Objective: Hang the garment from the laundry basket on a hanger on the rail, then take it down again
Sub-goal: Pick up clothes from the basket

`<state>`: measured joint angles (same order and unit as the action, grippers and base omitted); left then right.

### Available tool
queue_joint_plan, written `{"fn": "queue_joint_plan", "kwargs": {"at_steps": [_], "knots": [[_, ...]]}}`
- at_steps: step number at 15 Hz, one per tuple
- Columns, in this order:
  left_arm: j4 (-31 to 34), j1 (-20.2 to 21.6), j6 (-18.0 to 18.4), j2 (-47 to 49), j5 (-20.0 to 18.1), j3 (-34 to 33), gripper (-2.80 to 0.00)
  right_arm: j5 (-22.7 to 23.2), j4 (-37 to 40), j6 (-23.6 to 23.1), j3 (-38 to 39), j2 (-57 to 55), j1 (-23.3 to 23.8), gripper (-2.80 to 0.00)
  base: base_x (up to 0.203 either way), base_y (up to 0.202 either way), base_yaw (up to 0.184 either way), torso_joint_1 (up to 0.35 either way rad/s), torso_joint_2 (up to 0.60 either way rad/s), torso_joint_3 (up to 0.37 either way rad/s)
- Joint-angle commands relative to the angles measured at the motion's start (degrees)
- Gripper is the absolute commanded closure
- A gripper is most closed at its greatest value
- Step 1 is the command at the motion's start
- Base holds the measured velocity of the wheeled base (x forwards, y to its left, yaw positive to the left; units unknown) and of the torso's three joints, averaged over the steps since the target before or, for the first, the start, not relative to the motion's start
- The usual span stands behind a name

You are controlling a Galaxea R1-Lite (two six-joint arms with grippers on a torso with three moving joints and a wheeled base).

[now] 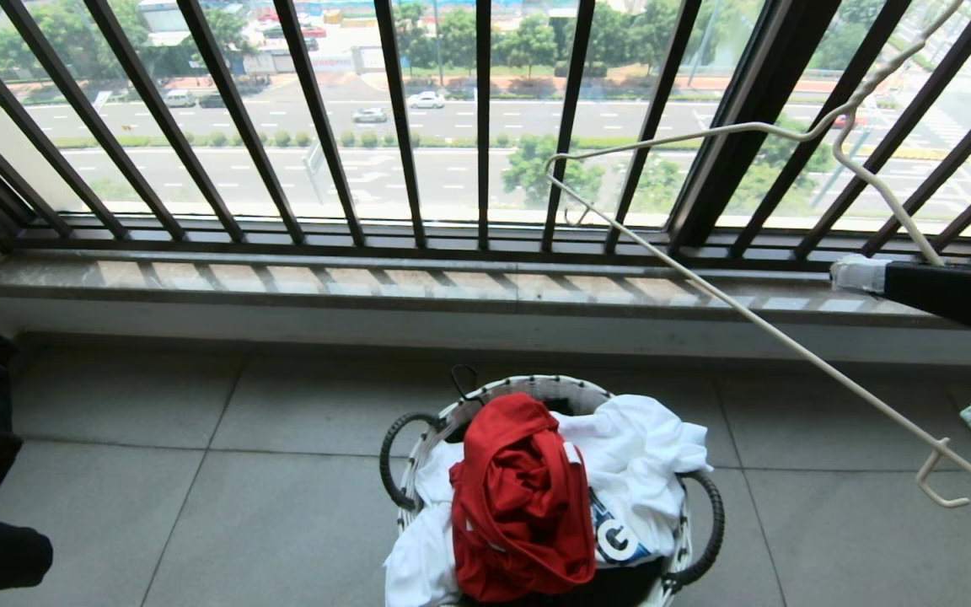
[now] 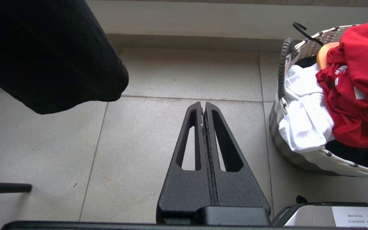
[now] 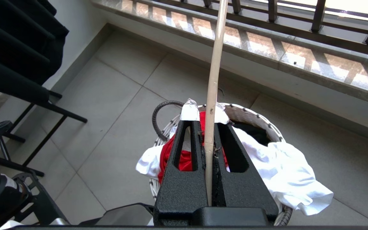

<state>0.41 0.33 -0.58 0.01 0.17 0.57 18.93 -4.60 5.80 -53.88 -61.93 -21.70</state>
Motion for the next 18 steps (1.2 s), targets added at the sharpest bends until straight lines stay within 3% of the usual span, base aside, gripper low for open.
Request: {"fn": "queue_joint_plan", "kwargs": {"at_steps": [1,3,8,11,17,18], "knots": [[0.75,-0.04,-0.69,2.3,-0.37,4.75,0.0,0.14,-0.06,0.17,-0.26,0.05,0.43,0.0,0.0,0.0,0.0,0.0,0.0,0.0],[2.81,-0.14,-2.13,9.91,-2.23,11.18,0.0,0.14,-0.06,0.26,-0.61,0.05,0.6,0.0,0.0,0.0,0.0,0.0,0.0,0.0],[6.7,-0.98,-4.08,37.66,-16.01,28.65,0.0,0.15,-0.06,0.19,-1.05,0.31,2.01,0.0,0.0,0.0,0.0,0.0,0.0,0.0],[10.93,-7.96,-4.5,57.56,-20.22,41.75,0.0,0.23,-0.06,0.17,-1.14,0.13,2.19,0.0,0.0,0.0,0.0,0.0,0.0,0.0],[14.8,-22.43,-5.67,92.9,-22.06,61.34,0.0,0.14,-0.06,0.28,-1.14,-3.81,2.9,0.0,0.0,0.0,0.0,0.0,0.0,0.0],[15.01,-24.37,-5.72,96.52,-22.09,63.42,-2.66,0.22,-0.06,0.18,-1.24,-4.38,2.98,0.0,0.0,0.0,0.0,0.0,0.0,0.0]]}}
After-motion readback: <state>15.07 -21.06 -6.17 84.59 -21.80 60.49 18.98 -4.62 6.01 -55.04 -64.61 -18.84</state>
